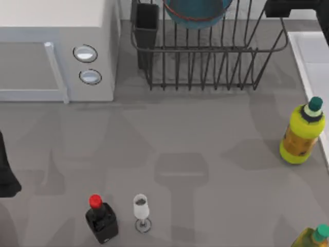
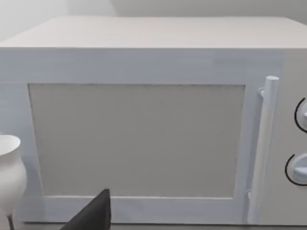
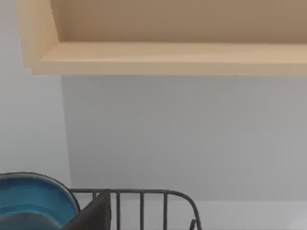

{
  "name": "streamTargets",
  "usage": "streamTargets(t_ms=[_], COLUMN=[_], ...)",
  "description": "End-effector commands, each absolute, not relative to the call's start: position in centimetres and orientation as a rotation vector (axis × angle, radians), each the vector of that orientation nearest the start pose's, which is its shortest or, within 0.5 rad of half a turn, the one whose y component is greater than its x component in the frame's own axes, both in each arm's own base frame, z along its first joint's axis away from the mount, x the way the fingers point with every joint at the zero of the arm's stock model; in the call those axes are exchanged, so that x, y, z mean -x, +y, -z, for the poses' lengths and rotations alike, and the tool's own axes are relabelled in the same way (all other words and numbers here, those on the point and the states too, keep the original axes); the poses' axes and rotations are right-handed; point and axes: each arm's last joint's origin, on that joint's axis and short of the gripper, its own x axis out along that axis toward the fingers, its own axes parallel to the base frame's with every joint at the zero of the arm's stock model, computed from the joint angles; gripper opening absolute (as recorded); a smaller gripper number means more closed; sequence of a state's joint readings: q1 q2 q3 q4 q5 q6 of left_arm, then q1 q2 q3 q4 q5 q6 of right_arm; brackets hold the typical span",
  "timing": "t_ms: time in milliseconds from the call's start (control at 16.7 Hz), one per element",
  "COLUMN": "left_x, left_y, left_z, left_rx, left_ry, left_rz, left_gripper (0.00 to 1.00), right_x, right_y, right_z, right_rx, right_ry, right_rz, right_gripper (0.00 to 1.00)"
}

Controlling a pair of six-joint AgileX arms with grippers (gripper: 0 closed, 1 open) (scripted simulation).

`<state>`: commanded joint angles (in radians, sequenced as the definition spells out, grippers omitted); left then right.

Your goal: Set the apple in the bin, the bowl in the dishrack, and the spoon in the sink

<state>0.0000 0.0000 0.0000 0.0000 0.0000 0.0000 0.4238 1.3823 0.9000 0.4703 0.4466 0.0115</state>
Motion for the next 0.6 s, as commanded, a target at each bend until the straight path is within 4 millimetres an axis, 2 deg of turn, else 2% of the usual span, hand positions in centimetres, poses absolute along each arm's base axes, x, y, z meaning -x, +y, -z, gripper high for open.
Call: streamTargets(t_ms=[180,300,420,600], left_x=[-10.6,-10.6,-10.6,-10.6], left_y=[-0.1,-0.1,-0.1,-0.1], left_z=[-16.0,-16.0,-16.0,-16.0], left_rx=[0.000,0.000,0.000,0.000], left_ry=[0.000,0.000,0.000,0.000], left_rz=[0.000,0.000,0.000,0.000], left_gripper=[1.00,1.00,1.00,1.00], right_x=[-22.3,-17.8,-14.4,-11.6], right_y=[6.9,4.3,2.5,1.0], right_z=[-30.9,-30.0,-27.7,-22.9], right_rx=[-0.016,-0.026,-0.024,-0.012], right_ry=[-0.061,-0.105,-0.125,-0.104], right_rz=[0.008,0.007,0.006,0.006], right_gripper=[1.00,1.00,1.00,1.00])
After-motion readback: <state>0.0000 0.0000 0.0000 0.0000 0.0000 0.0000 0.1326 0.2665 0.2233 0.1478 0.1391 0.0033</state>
